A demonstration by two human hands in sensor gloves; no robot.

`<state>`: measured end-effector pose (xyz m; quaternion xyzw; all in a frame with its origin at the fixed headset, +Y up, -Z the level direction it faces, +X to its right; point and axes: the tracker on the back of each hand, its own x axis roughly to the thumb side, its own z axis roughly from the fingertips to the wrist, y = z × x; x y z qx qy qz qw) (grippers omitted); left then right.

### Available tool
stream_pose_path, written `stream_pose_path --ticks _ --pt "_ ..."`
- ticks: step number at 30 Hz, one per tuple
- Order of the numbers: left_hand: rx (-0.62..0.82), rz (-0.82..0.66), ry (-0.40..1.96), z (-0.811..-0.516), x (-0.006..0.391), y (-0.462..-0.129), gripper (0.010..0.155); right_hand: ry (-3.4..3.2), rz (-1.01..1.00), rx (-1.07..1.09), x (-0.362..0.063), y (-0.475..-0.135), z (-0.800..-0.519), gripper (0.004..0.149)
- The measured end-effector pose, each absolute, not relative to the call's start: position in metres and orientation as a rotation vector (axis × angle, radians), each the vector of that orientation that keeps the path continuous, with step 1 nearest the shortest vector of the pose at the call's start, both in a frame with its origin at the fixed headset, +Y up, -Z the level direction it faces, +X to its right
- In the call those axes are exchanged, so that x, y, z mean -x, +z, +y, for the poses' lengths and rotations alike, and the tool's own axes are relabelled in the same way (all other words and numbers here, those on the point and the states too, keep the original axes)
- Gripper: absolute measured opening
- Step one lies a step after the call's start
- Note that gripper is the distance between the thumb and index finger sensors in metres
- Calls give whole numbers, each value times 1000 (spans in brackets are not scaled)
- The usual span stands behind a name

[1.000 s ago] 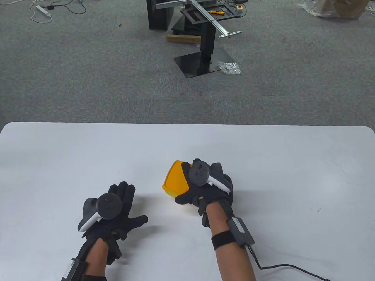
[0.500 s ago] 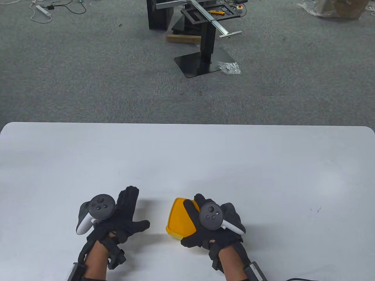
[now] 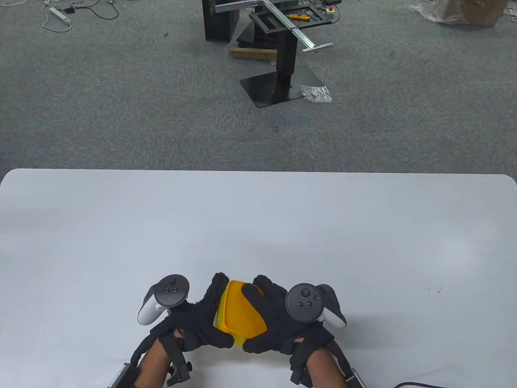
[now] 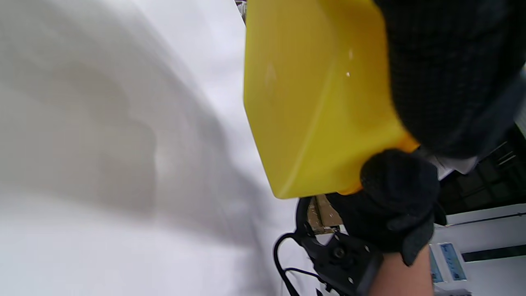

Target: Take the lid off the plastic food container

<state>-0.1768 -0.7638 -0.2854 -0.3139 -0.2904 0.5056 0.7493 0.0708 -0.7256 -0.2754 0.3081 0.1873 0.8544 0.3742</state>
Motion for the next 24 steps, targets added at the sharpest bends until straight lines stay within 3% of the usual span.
stream_pose_path --ticks 6,11,15,17,24 --pt "545 -631 1271 -760 170 -286 142 2103 455 -777 -75 -277 -726 114" --pt "440 -585 1189 -756 176 -288 142 2180 484 -761 -74 -275 -724 107" --pt "330 -496 1132 -748 183 -288 141 2162 371 -776 -66 -262 -715 97" --pt "279 -482 997 -746 182 -285 141 2026 322 -757 -53 -257 -714 92" --pt "302 -458 976 -749 168 -281 140 2140 247 -598 -25 -249 -723 79"
